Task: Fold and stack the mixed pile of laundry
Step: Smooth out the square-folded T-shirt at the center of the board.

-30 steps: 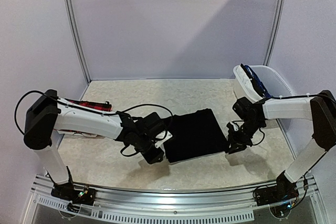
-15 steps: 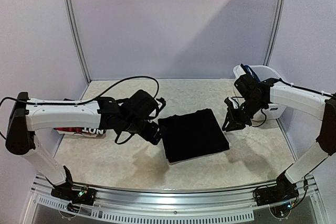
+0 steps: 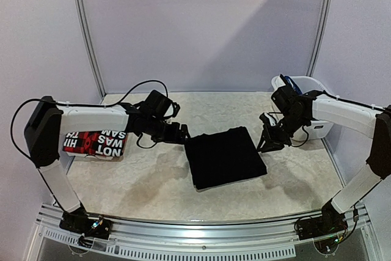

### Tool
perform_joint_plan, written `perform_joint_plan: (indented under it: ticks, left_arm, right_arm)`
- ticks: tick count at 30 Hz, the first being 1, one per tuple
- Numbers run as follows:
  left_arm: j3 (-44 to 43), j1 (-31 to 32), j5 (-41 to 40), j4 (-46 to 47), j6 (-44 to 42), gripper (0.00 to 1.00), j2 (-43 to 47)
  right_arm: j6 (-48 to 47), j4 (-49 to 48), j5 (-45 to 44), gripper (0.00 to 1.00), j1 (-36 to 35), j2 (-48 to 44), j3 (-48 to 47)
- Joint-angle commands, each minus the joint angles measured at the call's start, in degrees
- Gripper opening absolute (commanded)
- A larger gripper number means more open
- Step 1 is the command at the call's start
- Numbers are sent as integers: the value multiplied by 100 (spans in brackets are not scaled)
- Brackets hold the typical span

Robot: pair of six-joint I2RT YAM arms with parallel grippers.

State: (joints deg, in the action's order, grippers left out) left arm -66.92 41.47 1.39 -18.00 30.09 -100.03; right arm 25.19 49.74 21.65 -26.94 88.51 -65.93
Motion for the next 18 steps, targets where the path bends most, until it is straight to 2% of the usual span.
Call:
perform_joint_plan:
  ticks: [1,9,18]
  left_arm:
    - [-407,-235,1001,93,152,83,-627]
    - [-852,-465,1184,16,63,79,-1383]
    - [-1298,-521,1593,-83,8,67,-2070]
  right_arm:
    - [15,-102,68,18,16,-8,131]
    - [91,-29,24,18,13,-77,158]
    - [214,-48,15,18,11,-16,140]
